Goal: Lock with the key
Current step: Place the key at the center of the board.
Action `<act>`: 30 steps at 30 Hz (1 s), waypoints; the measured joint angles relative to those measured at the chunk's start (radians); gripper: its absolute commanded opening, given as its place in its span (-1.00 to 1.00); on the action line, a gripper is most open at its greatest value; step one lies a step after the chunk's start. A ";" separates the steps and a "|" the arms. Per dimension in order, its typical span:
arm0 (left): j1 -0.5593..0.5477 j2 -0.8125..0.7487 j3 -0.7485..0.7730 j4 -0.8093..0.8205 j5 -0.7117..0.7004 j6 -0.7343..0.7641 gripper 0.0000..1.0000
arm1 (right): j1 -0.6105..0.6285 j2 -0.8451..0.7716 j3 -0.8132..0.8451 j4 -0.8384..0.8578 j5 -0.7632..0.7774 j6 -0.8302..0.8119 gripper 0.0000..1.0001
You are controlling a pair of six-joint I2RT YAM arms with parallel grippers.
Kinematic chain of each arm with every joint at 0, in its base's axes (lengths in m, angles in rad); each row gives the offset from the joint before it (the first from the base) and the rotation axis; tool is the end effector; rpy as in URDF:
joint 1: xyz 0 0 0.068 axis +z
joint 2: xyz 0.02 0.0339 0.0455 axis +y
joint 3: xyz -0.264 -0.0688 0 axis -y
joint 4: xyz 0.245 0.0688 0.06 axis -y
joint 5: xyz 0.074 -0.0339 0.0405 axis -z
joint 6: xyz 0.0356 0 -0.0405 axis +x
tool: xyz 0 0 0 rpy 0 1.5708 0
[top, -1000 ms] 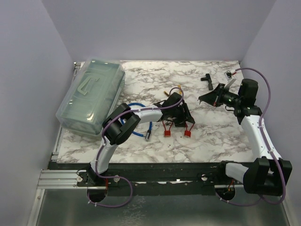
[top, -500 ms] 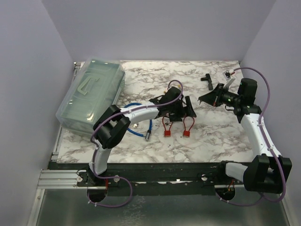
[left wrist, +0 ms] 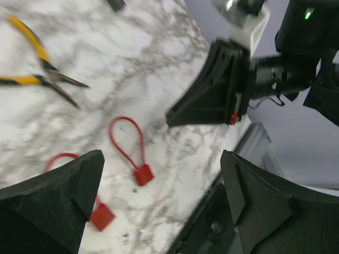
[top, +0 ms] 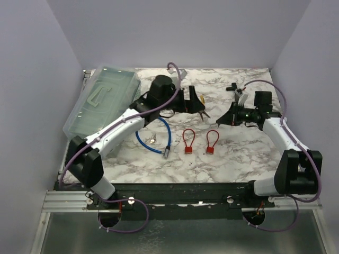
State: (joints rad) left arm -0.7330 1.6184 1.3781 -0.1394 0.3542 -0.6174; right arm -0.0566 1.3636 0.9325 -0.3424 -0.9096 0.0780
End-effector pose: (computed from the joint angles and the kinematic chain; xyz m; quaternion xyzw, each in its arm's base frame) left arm 0.2775 -0.2665 0.3374 0.1457 0.8078 -0.4590 0.3399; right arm 0.2831 0.0121 0.2570 -0.1145 0.8375 0.4085 0.3444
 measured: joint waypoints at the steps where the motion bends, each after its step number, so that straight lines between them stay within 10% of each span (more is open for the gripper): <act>1: 0.032 -0.027 -0.010 -0.002 0.006 0.026 0.98 | 0.016 0.022 0.000 -0.016 0.003 -0.018 -0.99; 9: 0.315 -0.172 -0.067 -0.029 0.015 0.190 0.98 | 0.140 0.124 0.000 -0.080 0.074 -0.122 -0.99; 23: 0.484 -0.360 -0.152 -0.042 0.015 0.218 0.98 | 0.156 0.266 -0.002 -0.081 0.171 -0.168 -0.94; 30: 0.523 -0.381 -0.174 -0.042 0.017 0.190 0.98 | 0.157 0.297 -0.002 -0.093 0.223 -0.183 -0.50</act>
State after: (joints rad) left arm -0.2104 1.2369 1.2045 -0.1810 0.3710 -0.4271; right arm 0.1001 1.6608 0.9310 -0.4358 -0.6868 -0.1055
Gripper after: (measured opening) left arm 0.989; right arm 0.149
